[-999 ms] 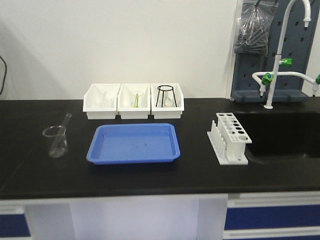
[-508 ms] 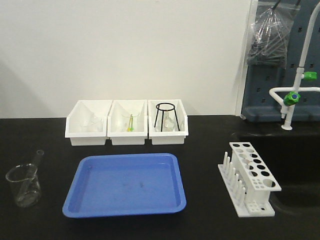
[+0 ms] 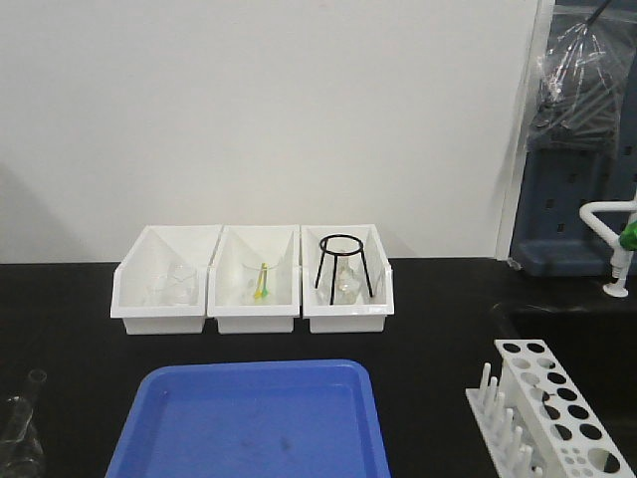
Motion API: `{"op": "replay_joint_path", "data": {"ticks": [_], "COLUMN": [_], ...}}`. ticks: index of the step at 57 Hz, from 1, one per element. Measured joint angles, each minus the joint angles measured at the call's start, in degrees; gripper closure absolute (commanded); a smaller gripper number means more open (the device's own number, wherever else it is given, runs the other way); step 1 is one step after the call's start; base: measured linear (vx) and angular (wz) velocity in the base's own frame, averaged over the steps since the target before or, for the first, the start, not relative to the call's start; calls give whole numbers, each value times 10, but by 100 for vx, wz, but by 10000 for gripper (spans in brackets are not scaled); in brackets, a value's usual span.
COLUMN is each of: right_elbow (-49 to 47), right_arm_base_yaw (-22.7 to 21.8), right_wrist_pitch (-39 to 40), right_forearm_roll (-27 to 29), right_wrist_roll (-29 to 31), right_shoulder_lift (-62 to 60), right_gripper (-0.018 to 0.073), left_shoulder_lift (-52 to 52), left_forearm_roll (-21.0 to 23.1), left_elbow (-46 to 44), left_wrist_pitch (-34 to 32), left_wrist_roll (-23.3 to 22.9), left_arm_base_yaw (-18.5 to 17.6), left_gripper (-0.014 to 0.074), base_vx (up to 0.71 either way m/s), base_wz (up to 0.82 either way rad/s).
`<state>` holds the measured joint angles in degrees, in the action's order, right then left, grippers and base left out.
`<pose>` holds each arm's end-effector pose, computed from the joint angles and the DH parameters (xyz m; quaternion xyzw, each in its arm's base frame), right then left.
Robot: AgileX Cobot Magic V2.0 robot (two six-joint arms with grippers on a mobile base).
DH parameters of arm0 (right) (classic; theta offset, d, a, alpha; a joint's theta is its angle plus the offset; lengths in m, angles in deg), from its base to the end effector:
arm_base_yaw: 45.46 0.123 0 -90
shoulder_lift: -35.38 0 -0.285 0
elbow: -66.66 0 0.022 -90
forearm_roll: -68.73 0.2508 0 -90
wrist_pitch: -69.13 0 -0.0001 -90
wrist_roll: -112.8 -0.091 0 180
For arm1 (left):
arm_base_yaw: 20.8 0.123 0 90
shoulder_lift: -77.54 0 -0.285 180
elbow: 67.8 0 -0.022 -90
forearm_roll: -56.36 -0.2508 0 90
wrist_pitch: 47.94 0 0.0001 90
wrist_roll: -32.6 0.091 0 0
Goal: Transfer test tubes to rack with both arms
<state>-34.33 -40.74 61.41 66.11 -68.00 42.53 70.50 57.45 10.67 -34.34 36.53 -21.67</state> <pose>0.0566 0.0041 0.1910 -0.0394 0.7295 0.0152 0.6826 0.0553 -0.0012 0.1850 0.0263 0.7606 0.0096 0.6487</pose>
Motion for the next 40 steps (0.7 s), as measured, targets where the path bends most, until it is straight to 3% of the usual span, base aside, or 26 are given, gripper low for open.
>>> {"op": "replay_joint_path", "data": {"ticks": [40], "right_elbow": [0], "right_arm_base_yaw": [0], "right_wrist_pitch": [0], "right_forearm_roll": [0], "right_wrist_roll": [0], "right_shoulder_lift": [0], "right_gripper": [568], "left_shoulder_lift": [0], "left_forearm_roll": [0], "left_elbow": [0], "left_wrist_pitch": [0], "left_wrist_roll": [0], "left_arm_base_yaw": [0], "left_gripper": [601], "base_vx": [13], "base_wz": [-1]}}
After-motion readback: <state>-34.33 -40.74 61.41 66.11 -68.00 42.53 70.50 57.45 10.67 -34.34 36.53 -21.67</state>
